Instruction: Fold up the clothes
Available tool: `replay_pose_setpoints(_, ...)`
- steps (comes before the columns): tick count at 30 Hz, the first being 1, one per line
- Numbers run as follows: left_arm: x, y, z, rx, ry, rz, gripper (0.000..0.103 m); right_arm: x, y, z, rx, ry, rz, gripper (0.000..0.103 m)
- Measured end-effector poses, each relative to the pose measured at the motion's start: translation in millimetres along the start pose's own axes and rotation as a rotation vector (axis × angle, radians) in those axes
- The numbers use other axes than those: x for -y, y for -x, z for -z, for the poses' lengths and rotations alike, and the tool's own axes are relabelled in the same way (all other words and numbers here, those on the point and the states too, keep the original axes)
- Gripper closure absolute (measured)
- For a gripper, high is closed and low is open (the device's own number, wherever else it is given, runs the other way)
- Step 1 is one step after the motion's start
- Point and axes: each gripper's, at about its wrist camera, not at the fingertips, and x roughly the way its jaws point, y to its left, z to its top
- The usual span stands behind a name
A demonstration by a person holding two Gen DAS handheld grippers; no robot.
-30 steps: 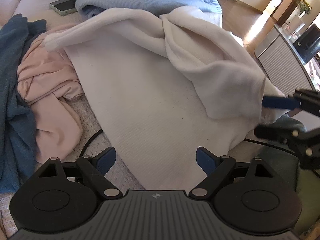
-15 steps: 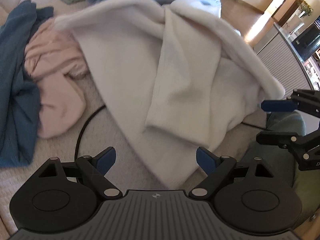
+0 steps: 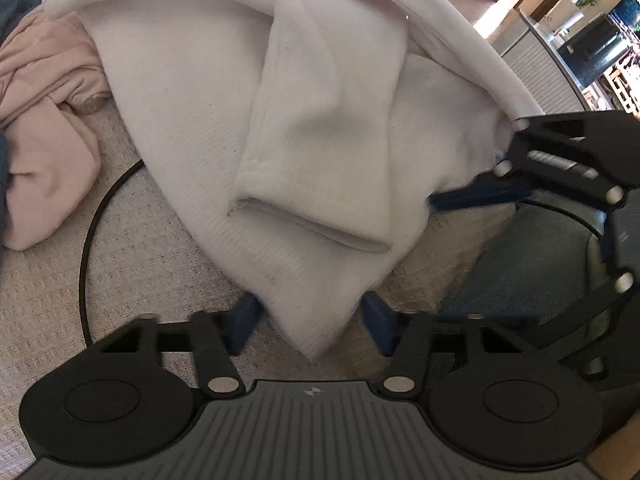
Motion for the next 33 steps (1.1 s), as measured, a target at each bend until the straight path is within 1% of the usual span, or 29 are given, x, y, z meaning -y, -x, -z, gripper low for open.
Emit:
replay_pose_setpoints(1,-1.8,3.7,-0.2,0.011,0.011,0.015,0.072,-1.2,-3.9,0.7,0.0,0.056,-0.016,0.046)
replay_pose_setpoints(2,-3.6,7.6,-0.5,0.022,0.022,0.03,0.077,-3.9,-9.4,0.1,-0.007,0.105,-0.007,0.046)
replay_pose_setpoints(4,-7.1,15.4,-1.0,0.044,0.044,0.059,0.083,-7.4,-21.6,-1.6,-0.025,0.166,0.035,0.047)
replay_pose_setpoints(5,-8.8,19.3,-1.3,0.055,0.054,0.074,0.085,-8.6,-26.3,-1.9,-0.029,0.177,0.048,0.048)
replay_pose_setpoints(7,-12.3,27.1,-1.9,0.078,0.076,0.103,0.085,-11.8,-33.8,-1.8,-0.042,0.2,0.074,0.059)
replay_pose_setpoints(8,-14.1,31.0,-2.2,0.089,0.087,0.118,0.085,-13.7,-36.9,-1.5,-0.051,0.212,0.087,0.061)
replay_pose_setpoints(9,-15.9,34.9,-2.4,0.1,0.098,0.133,0.085,-14.9,-38.6,-1.5,-0.056,0.218,0.096,0.065)
replay_pose_setpoints(10,-15.0,40.0,-3.6,0.109,0.091,0.136,0.085,-11.8,-32.8,-3.4,-0.041,0.192,0.086,0.079)
replay_pose_setpoints(11,-13.9,45.2,-4.9,0.117,0.083,0.138,0.085,-8.7,-27.1,-5.3,-0.027,0.166,0.076,0.086)
replay_pose_setpoints(12,-12.7,51.0,-5.7,0.123,0.068,0.131,0.085,-5.7,-21.3,-7.2,-0.012,0.14,0.066,0.089)
replay_pose_setpoints(13,-10.3,58.3,-6.2,0.124,0.047,0.121,0.085,-2.6,-15.5,-9.1,0.003,0.111,0.051,0.09)
replay_pose_setpoints(16,-0.7,82.0,-6.2,0.13,-0.028,0.086,0.085,6.7,3.2,-15.0,0.042,-0.011,-0.074,0.091)
replay_pose_setpoints(19,18.3,113.6,0.1,0.103,-0.135,-0.007,0.085,15.0,21.4,-21.2,0.082,-0.129,-0.199,0.091)
replay_pose_setpoints(22,27.9,138.4,12.5,0.053,-0.204,-0.077,0.085,6.0,29.7,-30.5,0.113,-0.169,-0.329,0.091)
replay_pose_setpoints(24,20.4,137.1,18.8,-0.005,-0.204,-0.105,0.085,-2.0,29.1,-36.4,0.115,-0.188,-0.406,0.091)
replay_pose_setpoints(25,16.4,136.2,21.9,-0.034,-0.203,-0.118,0.085,-6.8,23.2,-39.1,0.099,-0.186,-0.425,0.091)
replay_pose_setpoints(27,3.8,106.3,30.7,-0.117,-0.171,-0.155,0.085,-14.8,1.3,-42.2,0.036,-0.193,-0.453,0.091)
replay_pose_setpoints(28,-2.6,90.9,35.1,-0.159,-0.154,-0.174,0.085,-16.3,-15.5,-41.8,-0.013,-0.221,-0.474,0.091)
replay_pose_setpoints(29,-7.6,77.1,37.8,-0.184,-0.137,-0.189,0.085,-16.7,-30.8,-39.9,-0.052,-0.249,-0.517,0.091)
replay_pose_setpoints(30,-13.9,70.0,38.6,-0.198,-0.113,-0.196,0.085,-16.4,-45.9,-36.9,-0.077,-0.29,-0.582,0.091)
replay_pose_setpoints(31,-20.4,63.3,39.2,-0.21,-0.088,-0.202,0.082,-15.9,-48.3,-36.1,-0.077,-0.306,-0.583,0.088)
replay_pose_setpoints(32,-23.6,64.2,37.9,-0.206,-0.068,-0.199,0.079,-15.3,-50.6,-35.2,-0.076,-0.323,-0.584,0.087)
replay_pose_setpoints(33,-24.8,70.8,33.2,-0.183,-0.069,-0.196,0.076,-14.0,-51.1,-35.0,-0.07,-0.336,-0.58,0.087)
